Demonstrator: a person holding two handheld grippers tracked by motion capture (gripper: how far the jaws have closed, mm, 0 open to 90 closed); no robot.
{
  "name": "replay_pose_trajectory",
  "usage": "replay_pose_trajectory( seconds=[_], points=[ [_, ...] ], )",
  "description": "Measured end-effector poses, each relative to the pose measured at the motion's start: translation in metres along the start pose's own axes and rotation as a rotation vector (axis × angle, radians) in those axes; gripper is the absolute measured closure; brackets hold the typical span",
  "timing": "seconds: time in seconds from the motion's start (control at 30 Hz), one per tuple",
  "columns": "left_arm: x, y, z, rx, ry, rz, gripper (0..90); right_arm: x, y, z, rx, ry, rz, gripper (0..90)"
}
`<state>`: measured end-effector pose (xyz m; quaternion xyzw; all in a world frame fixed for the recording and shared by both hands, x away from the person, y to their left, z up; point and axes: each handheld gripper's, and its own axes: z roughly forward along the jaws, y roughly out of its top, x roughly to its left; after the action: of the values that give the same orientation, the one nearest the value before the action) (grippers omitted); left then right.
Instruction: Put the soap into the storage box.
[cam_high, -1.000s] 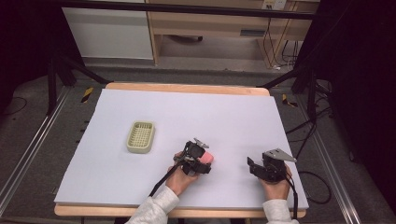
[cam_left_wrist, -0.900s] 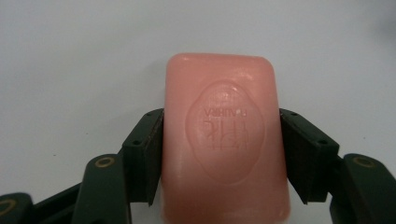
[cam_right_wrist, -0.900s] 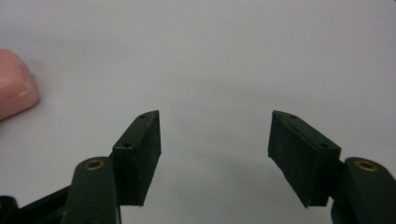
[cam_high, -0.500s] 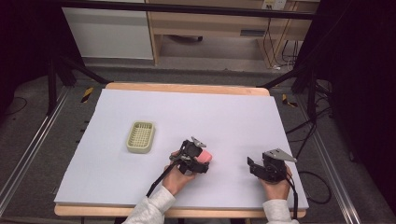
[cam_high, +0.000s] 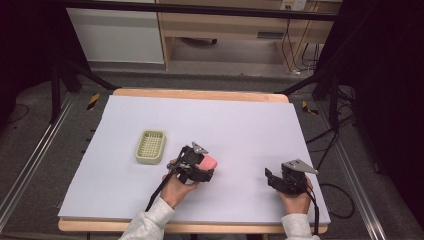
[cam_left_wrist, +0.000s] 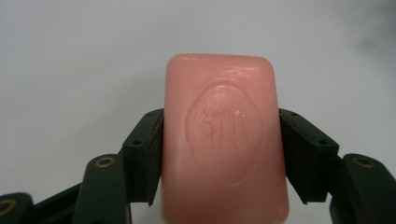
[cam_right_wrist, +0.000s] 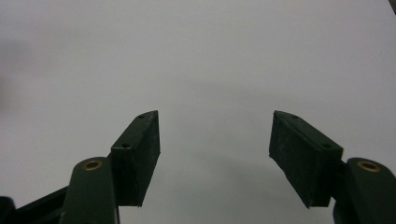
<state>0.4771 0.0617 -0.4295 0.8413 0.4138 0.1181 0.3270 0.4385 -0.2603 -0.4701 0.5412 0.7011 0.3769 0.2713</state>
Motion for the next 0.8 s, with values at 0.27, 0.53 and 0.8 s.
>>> replay_pose_trajectory(
  seconds=[0.27, 0.53, 0.8],
  points=[
    [0.015, -0.001, -0.014, -0.019, 0.020, -0.018, 36.7, 0.000, 0.000, 0.001, 0.000, -0.004, -0.004, 33.6],
    [0.031, -0.002, -0.026, -0.035, 0.051, -0.040, 36.7, 0.000, 0.000, 0.000, 0.000, -0.003, 0.003, 33.5],
    [0.051, -0.002, -0.039, -0.057, 0.084, -0.066, 36.8, 0.000, 0.000, 0.000, -0.006, -0.004, 0.000, 32.8]
  ],
)
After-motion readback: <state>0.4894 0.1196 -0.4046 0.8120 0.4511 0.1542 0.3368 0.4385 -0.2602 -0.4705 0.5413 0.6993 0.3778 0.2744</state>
